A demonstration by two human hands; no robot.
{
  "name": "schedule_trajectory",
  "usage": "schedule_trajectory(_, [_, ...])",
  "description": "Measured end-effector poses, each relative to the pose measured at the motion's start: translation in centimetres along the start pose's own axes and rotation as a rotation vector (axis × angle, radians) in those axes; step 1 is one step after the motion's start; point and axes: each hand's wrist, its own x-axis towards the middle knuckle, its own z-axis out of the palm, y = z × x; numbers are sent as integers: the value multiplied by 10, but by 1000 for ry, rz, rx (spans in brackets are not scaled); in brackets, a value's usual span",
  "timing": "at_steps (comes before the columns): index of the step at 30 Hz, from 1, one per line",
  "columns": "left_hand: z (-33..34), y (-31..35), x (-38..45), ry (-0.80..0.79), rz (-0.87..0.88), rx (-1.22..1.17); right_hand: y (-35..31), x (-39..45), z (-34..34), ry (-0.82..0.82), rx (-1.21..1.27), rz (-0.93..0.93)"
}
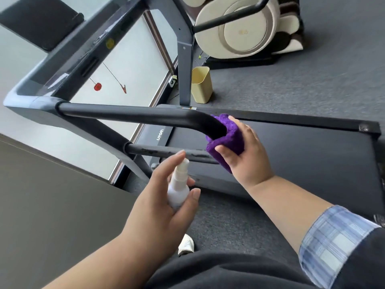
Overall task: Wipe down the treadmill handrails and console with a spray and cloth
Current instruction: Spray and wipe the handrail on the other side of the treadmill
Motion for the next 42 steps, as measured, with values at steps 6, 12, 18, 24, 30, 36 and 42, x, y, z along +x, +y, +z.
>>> schedule_trajectory(6, [2,4,-4,11,0,-32,-80,52,9,0,-32,-219])
schedule_trajectory(12, [-1,3,-9,5,1,-44,-91,58,18,-110,-393,-225])
schedule_trajectory(18, [-8,-3,-18,3,-8,-11,-52,34,11,42,-137,-113])
schedule_trajectory(24, [-10,-4,-20,-1,-18,-4,-5,-7,7,10,-79,88])
schedule_trajectory(30, [-7,-2,-17,-23,3,-44,-5,-15,-4,23,-31,155])
schedule_trajectory(36, [-12,-1,-15,-43,33,-85,-76,31,0,143,86,-101])
schedule_trajectory(42, [-13,1,-25,-45,22,-89,-121,77,36,-217,-494,-240])
